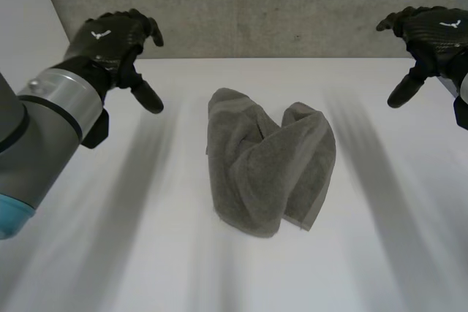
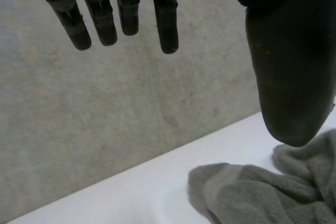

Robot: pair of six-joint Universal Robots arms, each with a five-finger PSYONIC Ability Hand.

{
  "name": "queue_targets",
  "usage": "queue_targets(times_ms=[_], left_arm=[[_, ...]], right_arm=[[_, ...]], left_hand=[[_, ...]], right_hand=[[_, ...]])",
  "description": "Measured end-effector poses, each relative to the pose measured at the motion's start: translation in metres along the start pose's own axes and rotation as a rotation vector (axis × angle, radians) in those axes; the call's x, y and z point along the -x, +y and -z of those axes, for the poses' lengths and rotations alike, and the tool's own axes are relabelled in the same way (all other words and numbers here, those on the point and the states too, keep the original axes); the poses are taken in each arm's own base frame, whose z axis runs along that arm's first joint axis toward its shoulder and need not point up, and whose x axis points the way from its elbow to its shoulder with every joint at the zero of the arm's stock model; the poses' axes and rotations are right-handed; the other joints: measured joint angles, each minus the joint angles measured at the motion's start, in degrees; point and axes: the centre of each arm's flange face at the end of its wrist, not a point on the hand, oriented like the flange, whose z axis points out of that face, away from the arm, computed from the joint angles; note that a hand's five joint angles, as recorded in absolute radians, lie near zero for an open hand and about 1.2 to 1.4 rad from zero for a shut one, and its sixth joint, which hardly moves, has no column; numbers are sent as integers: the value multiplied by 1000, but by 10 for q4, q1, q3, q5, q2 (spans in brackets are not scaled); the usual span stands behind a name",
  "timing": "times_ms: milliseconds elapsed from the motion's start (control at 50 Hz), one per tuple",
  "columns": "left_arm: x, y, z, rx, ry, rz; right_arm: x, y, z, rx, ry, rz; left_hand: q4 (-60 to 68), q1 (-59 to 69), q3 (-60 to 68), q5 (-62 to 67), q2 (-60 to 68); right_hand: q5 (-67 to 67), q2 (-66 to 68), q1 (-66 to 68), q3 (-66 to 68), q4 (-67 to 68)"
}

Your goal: Fold the towel.

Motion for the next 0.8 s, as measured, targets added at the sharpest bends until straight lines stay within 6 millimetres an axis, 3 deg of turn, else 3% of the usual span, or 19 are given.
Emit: queue_targets(times_ms=[60,160,360,480,600,800], left_arm=[[-4,9,-4,15,33,-11],[-13,39,-14,71,122,-64],[-24,117,-32,214,227,-203],[-31,148,-37,263,250,-216],[-38,169,-42,262,264,-220],[-40,179,-55,223,251,-221]], right_arm=[[5,3,2,19,-39,44],[18,27,5,115,-134,141],[59,98,11,249,-266,108],[82,132,19,256,-304,71],[98,153,23,246,-330,62],[109,178,19,278,-355,50]], left_hand=[[0,0,0,0,0],[0,0,0,0,0],[0,0,0,0,0],[0,0,0,0,0],[0,0,0,0,0],[0,0,0,0,0]], right_hand=[[0,0,0,0,0],[0,0,0,0,0],[6,2,6,3,2],[63,44,50,50,47],[140,124,125,130,126],[175,159,170,165,161]])
